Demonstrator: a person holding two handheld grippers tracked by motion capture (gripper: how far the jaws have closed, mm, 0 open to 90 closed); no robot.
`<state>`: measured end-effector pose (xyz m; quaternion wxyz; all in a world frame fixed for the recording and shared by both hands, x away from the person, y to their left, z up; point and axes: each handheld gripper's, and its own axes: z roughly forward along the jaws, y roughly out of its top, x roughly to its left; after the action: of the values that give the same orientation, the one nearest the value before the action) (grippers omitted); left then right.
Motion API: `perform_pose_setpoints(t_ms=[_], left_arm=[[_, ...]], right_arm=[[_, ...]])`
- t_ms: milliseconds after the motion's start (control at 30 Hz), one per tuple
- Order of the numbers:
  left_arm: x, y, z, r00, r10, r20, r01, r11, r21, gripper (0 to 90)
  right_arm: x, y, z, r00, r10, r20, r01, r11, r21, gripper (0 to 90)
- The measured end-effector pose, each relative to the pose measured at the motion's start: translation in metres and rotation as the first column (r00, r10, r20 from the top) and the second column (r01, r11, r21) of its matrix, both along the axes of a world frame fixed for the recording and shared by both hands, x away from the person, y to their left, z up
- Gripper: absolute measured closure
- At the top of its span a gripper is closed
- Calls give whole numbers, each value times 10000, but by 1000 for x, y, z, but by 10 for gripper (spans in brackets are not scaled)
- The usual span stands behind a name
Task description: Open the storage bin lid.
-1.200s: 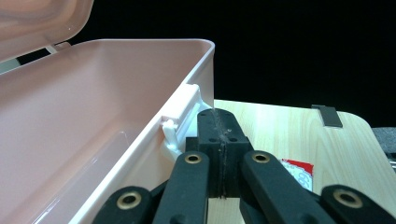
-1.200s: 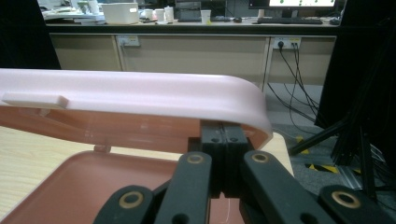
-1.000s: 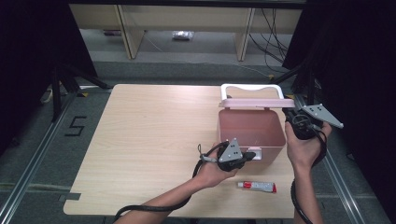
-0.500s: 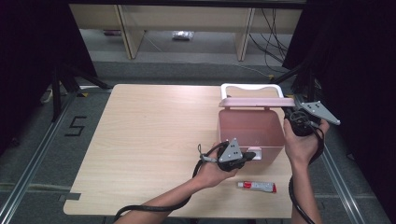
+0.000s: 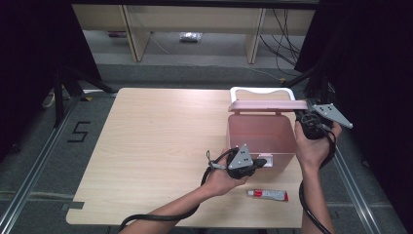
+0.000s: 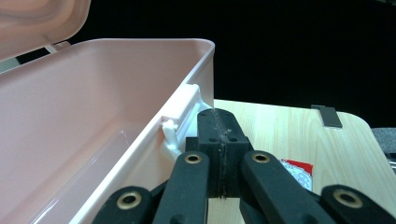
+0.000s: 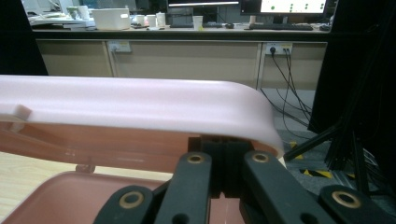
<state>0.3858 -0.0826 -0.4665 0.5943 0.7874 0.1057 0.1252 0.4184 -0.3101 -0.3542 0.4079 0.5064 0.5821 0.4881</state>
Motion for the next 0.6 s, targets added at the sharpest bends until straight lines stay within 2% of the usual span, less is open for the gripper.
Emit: perform_pose_setpoints(t_ms=[33,133,200,267,433,467,500,600], left_arm=[[0,0,0,10000,-1,-10,1,10000,-6,895],[0,0,0,10000,4,-11,-4,10000,-5,895],[0,0,0,10000,4,-28,-4,10000,-34,895],[0,0,0,10000,10,-38,-10,10000,-39,895],[0,0,0,10000,5,-52,-6,10000,-18,895],[0,0,0,10000,3,-63,-3,10000,-26,895],[0,0,0,10000,4,-74,-4,10000,-29,895],[0,0,0,9999,4,-103,-4,10000,-16,895]], right_arm=[[0,0,1,9999,42,-119,-42,10000,24,900],[3,0,1,10000,-6,-40,6,10000,-45,900],[4,1,1,9999,-54,-110,55,9999,84,900],[7,0,1,9999,-121,-27,121,9999,-55,900],[10,0,2,9998,-182,-122,182,9998,28,900],[10,1,2,9995,-241,-187,245,9995,189,900],[11,0,3,9998,-138,-160,139,9999,36,900],[13,1,2,9996,-245,-118,247,9996,149,900]])
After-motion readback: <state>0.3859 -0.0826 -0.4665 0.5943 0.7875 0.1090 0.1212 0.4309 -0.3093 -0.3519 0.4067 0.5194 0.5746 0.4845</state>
